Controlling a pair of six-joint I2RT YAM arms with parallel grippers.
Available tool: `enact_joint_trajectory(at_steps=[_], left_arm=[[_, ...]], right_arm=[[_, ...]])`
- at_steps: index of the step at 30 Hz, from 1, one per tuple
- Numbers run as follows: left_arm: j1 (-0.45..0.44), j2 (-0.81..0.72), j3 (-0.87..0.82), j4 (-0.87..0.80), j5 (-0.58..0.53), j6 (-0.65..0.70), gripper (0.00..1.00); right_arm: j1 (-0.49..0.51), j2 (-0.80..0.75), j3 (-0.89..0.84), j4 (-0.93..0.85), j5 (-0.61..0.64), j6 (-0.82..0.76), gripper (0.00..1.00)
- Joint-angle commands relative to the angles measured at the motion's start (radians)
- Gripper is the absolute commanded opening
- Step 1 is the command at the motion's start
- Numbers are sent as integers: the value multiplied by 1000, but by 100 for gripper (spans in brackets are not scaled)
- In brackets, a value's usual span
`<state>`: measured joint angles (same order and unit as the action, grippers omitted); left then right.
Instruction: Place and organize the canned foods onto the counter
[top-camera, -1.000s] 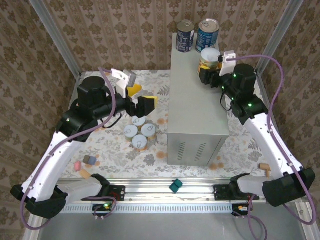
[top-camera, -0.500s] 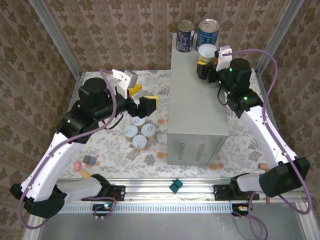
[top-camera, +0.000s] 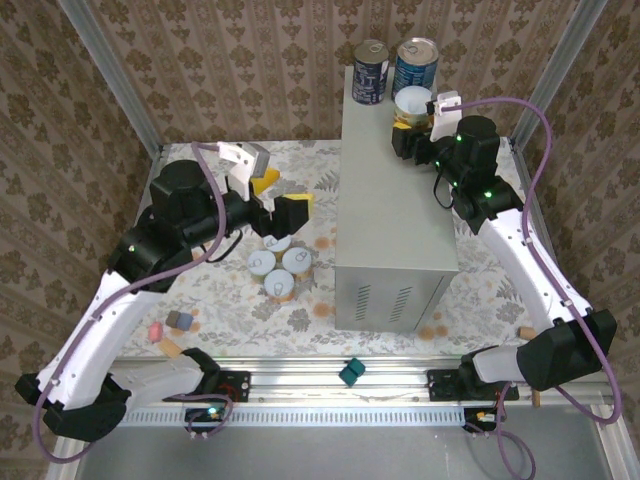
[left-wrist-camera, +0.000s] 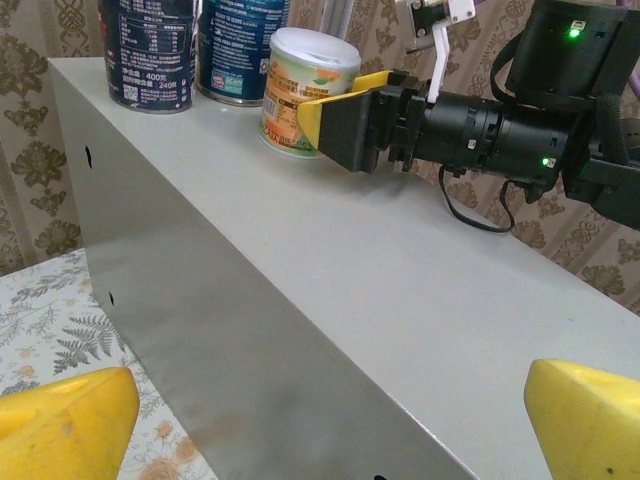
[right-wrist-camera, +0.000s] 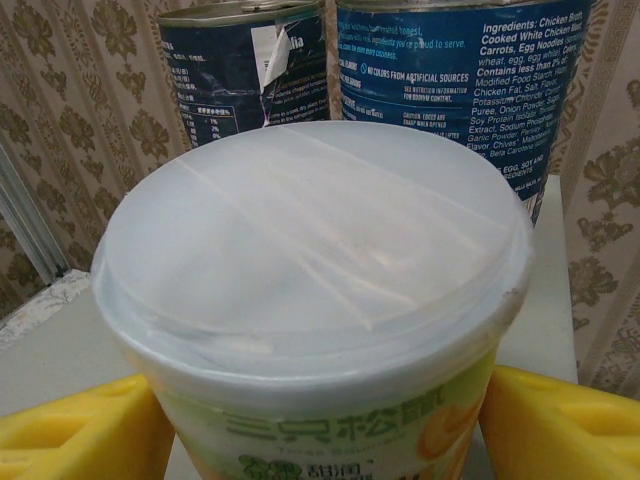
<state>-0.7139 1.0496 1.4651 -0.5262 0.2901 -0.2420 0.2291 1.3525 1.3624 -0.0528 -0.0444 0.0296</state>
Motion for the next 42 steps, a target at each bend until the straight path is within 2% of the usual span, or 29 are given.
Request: enact_joint_trajectory(at_steps=[1,20,42], left_arm=[[-9,-23,-9,18,-6,17,100],[-9,-38,-16,8,-14,22,100],[-9,-45,-20,5,-22,26,100]], right_arm=[[-7,29,13,-30,49,-17,78],[-18,79,47,-30,58,-36,78],[-35,46,-1,2,36,-16,77]])
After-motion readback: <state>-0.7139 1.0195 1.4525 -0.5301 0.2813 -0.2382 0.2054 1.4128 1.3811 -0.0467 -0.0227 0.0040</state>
